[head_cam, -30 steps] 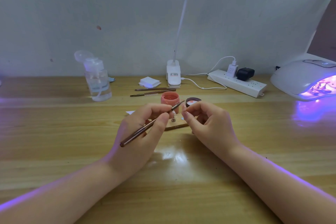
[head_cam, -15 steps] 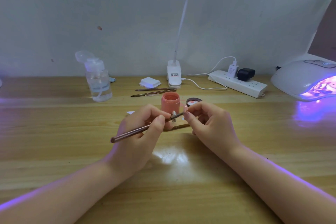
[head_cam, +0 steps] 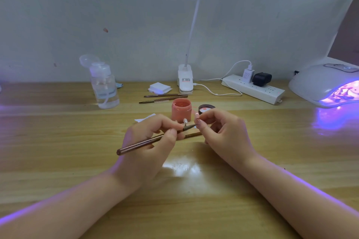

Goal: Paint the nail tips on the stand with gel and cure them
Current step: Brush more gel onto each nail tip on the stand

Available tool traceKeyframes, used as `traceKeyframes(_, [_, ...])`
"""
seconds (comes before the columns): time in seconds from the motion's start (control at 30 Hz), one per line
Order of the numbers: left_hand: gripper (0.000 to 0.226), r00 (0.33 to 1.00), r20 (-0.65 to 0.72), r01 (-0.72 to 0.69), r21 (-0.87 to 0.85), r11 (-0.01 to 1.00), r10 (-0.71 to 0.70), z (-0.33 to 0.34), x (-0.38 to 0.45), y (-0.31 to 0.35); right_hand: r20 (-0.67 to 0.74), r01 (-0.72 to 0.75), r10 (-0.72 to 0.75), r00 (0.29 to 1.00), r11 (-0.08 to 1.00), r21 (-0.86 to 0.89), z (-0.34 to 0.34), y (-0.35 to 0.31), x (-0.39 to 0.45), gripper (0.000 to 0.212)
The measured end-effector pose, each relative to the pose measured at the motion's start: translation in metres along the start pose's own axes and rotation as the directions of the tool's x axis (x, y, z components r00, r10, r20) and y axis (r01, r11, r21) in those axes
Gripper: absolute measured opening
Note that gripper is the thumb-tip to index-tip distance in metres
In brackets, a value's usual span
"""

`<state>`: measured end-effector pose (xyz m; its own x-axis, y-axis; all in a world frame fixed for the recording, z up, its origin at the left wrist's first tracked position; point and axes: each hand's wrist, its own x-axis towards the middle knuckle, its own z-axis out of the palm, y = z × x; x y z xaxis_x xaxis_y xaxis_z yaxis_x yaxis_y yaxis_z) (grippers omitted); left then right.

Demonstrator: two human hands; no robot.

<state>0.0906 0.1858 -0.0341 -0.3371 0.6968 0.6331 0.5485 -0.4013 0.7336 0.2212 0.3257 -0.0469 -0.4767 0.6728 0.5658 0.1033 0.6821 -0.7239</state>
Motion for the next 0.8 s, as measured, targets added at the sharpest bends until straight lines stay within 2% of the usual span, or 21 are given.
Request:
traceKeyframes(0.13, [0.014,0.999,-0.033,0.016,0.000,1.000,-0.016,0.0017,0.0008,0.0010,-0.001,0.003,-0.003,1.000,1.000,-0.001,0.0004,0.0004,0.0000,0.007])
traceKeyframes(0.27, [0.018,0.997,-0.006,0.075,0.027,0.997,-0.075,0.0031,0.0021,-0.0025,0.006,0.011,-0.011,1.000,1.000,-0.007,0.0000,0.0007,-0.0001,0.004])
traceKeyframes(0.43, [0.019,1.000,-0.020,0.010,-0.001,1.000,-0.010,-0.0005,0.0004,-0.0024,-0.006,0.003,-0.003,1.000,1.000,0.000,0.0007,0.0005,0.0000,0.009])
traceKeyframes(0.53, [0.014,0.999,-0.044,0.018,0.010,1.000,-0.017,0.0017,0.0011,-0.0030,-0.004,0.006,-0.006,1.000,1.000,0.005,0.0005,0.0006,-0.0002,0.007])
traceKeyframes(0.67, [0.016,0.998,-0.007,0.067,0.018,0.998,-0.067,0.0024,0.0023,-0.0037,0.002,0.008,-0.008,1.000,1.000,0.010,0.0001,0.0002,-0.0003,0.004])
traceKeyframes(0.8, [0.021,0.998,-0.053,0.016,0.031,0.999,-0.014,-0.0014,0.0006,-0.0030,0.007,0.003,-0.003,1.000,1.000,0.010,0.0000,-0.0011,-0.0005,0.010])
